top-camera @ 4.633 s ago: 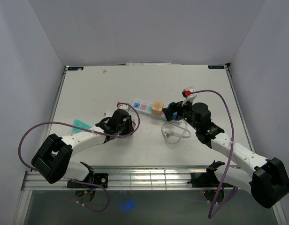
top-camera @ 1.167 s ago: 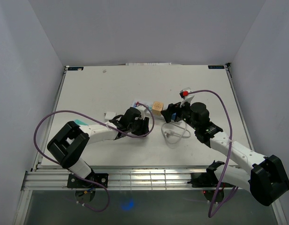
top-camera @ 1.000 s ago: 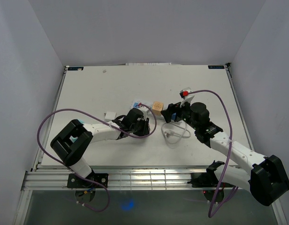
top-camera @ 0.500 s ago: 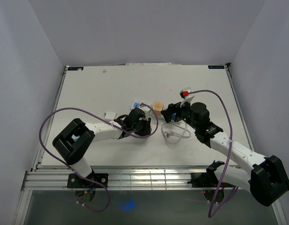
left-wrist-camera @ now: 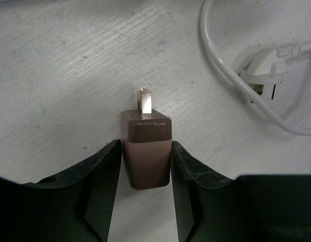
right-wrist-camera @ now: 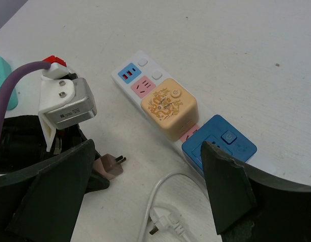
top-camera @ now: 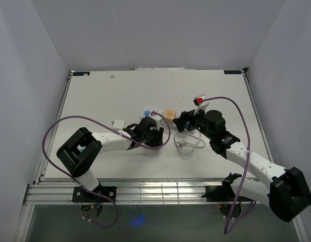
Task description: Insert the plug
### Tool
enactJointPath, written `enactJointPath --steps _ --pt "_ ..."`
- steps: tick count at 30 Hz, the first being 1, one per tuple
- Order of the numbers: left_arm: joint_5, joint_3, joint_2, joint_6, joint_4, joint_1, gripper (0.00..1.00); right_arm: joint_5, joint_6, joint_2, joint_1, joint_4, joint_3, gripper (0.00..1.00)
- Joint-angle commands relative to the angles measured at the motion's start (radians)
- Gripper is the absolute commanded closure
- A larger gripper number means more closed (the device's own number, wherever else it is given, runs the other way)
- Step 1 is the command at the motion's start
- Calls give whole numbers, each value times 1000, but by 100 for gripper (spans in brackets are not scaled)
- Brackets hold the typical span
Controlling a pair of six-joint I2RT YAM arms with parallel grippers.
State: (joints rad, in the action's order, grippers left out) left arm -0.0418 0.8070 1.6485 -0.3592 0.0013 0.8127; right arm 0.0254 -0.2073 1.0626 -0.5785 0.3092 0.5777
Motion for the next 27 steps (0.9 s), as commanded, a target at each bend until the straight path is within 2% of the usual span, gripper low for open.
enactJointPath --steps 1,6,11,17,20,21,27 --pt "11 6 4 6 -29 9 46 -5 -6 -18 -4 19 31 10" --pt "11 8 8 8 -32 9 54 -5 -6 -15 -4 19 31 10" --pt "8 9 8 8 -32 11 69 -5 -6 -15 -4 19 31 10" --pt "6 11 8 9 -32 11 80 -4 -6 -12 -4 19 33 10" --pt "0 11 10 12 -32 13 90 -4 -6 -13 -4 19 33 10" --pt "-3 12 10 14 -32 13 100 -4 -6 -13 -4 19 33 10" --pt "-3 0 -3 12 -21 11 100 -4 -6 -12 -4 18 33 10"
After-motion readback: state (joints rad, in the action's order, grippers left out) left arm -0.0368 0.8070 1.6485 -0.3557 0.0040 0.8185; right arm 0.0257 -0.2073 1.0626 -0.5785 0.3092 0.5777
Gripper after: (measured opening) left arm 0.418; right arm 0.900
